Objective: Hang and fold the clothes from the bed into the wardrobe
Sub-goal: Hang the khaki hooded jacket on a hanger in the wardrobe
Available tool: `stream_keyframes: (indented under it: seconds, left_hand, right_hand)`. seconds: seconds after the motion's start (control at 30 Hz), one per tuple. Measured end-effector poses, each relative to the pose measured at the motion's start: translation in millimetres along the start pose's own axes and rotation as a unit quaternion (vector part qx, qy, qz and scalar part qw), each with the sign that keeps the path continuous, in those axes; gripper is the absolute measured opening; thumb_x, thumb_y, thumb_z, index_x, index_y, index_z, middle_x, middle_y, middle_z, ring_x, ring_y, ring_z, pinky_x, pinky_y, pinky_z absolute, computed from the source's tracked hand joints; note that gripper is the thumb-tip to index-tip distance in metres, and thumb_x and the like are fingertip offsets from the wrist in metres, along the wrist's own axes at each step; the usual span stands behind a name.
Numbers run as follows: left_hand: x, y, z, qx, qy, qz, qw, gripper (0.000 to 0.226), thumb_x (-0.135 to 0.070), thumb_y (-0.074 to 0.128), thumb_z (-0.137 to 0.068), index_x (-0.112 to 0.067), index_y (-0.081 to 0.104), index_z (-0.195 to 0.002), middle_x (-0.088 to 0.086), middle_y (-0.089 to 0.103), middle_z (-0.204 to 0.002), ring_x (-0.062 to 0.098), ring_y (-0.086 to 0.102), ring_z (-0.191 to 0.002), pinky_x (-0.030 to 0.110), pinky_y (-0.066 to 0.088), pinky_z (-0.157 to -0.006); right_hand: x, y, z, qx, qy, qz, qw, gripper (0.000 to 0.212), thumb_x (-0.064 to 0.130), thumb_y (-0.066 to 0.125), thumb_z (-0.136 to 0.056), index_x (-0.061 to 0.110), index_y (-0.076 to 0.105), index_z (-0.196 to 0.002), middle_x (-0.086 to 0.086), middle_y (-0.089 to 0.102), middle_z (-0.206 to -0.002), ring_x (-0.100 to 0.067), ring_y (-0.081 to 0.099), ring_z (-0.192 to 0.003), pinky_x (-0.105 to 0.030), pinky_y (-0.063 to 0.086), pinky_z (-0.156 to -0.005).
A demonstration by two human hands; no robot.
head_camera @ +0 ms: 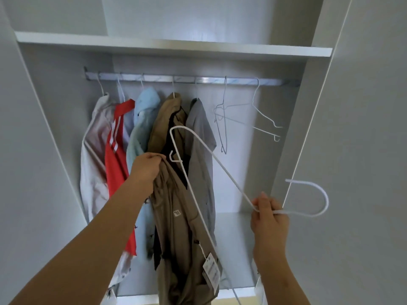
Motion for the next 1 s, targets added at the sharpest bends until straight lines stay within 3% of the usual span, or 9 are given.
stream_keyframes:
  seconds: [0.07, 0.2, 0.4, 0.53, 0.63, 0.7, 0.83, 0.93, 1.0]
  left_hand:
    - [3.1, -5.6, -9.2, -0.009, -0.063, 0.091, 0.994, 0.027, -0.002, 0.040, -0.096, 0.012, 0.058, -0.111, 0.021, 0.056, -0.083, 0.025, 0.051, -0.069, 0.033, 0.044, -0.081]
    - [-6.9, -10.8, -18.0, -0.017, -0.031, 0.144, 0.989, 0.025, -0.004, 0.045, -0.094, -0.013, 0.053, -0.072, 0.004, 0.052, -0.062, 0.016, 0.049, -0.056, 0.023, 0.045, -0.050]
    - [-25.8, -7.8, -13.1, -0.041, 0.092, 0.038, 0.994, 0.021, -0.010, 0.049, -0.093, -0.015, 0.068, -0.085, -0.006, 0.059, -0.076, 0.007, 0.053, -0.068, 0.020, 0.045, -0.063]
    - [-37.1, 23.4, 18.7, 0.049, 0.157, -0.015, 0.986, 0.025, -0.011, 0.049, -0.093, -0.022, 0.069, -0.084, -0.005, 0.064, -0.079, 0.011, 0.056, -0.071, 0.023, 0.047, -0.071]
    - [-37.9, 53.4, 53.6, 0.142, 0.166, 0.007, 0.976, 0.033, -0.008, 0.049, -0.093, -0.028, 0.068, -0.076, -0.009, 0.065, -0.076, 0.002, 0.059, -0.067, 0.012, 0.048, -0.063]
    - [-34.8, 68.9, 76.3, 0.218, 0.165, 0.045, 0.961, 0.033, -0.004, 0.048, -0.093, -0.024, 0.069, -0.078, -0.009, 0.066, -0.077, -0.002, 0.061, -0.064, 0.008, 0.047, -0.058]
    - [-24.8, 82.3, 101.7, 0.353, 0.176, 0.023, 0.919, 0.041, -0.004, 0.049, -0.093, -0.033, 0.072, -0.074, -0.014, 0.069, -0.079, -0.004, 0.061, -0.075, 0.006, 0.047, -0.069]
    - [-19.0, 79.1, 101.7, 0.379, 0.215, -0.050, 0.899, 0.039, -0.006, 0.054, -0.091, -0.038, 0.070, -0.077, -0.017, 0.067, -0.075, -0.005, 0.059, -0.075, 0.009, 0.046, -0.072]
    - [-18.2, 72.8, 99.8, 0.317, 0.330, -0.150, 0.877, 0.025, -0.010, 0.059, -0.088, -0.032, 0.070, -0.089, -0.020, 0.065, -0.083, -0.004, 0.058, -0.084, 0.018, 0.046, -0.079]
  right_hand:
    - [0.0, -2.7, -3.0, -0.004, 0.016, -0.018, 1.000, 0.047, 0.017, 0.046, -0.098, 0.019, 0.053, -0.051, 0.012, 0.033, -0.038, 0.000, 0.030, -0.034, -0.011, 0.026, -0.035]
    - [1.4, -5.0, -9.3, 0.020, 0.020, 0.037, 0.999, 0.042, 0.015, 0.045, -0.098, 0.012, 0.045, -0.056, 0.010, 0.037, -0.035, -0.001, 0.031, -0.031, -0.010, 0.027, -0.034]
    - [1.0, -14.6, -15.4, 0.028, 0.007, 0.156, 0.987, 0.043, 0.017, 0.044, -0.098, 0.013, 0.043, -0.055, 0.011, 0.036, -0.034, -0.001, 0.033, -0.032, -0.008, 0.026, -0.036]
    - [-5.0, -4.0, -8.8, 0.053, 0.008, 0.209, 0.977, 0.042, 0.018, 0.044, -0.098, 0.016, 0.043, -0.056, 0.011, 0.038, -0.035, -0.001, 0.037, -0.035, -0.009, 0.029, -0.038]
    - [-7.9, 4.3, -7.4, 0.055, 0.012, 0.192, 0.980, 0.036, 0.015, 0.043, -0.097, 0.017, 0.048, -0.061, 0.012, 0.041, -0.037, -0.003, 0.038, -0.041, -0.015, 0.032, -0.045]
    - [-10.7, 8.0, -7.9, 0.050, 0.016, 0.191, 0.980, 0.026, 0.015, 0.042, -0.096, 0.021, 0.056, -0.075, 0.010, 0.043, -0.042, -0.006, 0.038, -0.044, -0.022, 0.032, -0.049]
    - [-13.1, 13.9, -7.7, 0.055, 0.012, 0.198, 0.979, 0.022, 0.010, 0.040, -0.095, 0.027, 0.054, -0.099, 0.001, 0.044, -0.054, -0.013, 0.042, -0.051, -0.029, 0.036, -0.055]
    - [-10.0, 13.5, -7.9, 0.031, 0.013, 0.170, 0.985, 0.028, 0.006, 0.042, -0.094, 0.031, 0.054, -0.098, 0.002, 0.043, -0.053, -0.013, 0.041, -0.051, -0.029, 0.036, -0.054]
    - [-6.6, 15.0, -9.2, 0.027, 0.015, 0.152, 0.988, 0.031, 0.005, 0.043, -0.093, 0.034, 0.054, -0.094, 0.002, 0.042, -0.052, -0.013, 0.040, -0.052, -0.029, 0.036, -0.054]
Point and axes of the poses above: each hand's wrist, its own z-axis away from the middle knuckle, its own y-axis out of the palm, x = y × z, the point moved 5 cm from there along -z, towards the middle knuckle
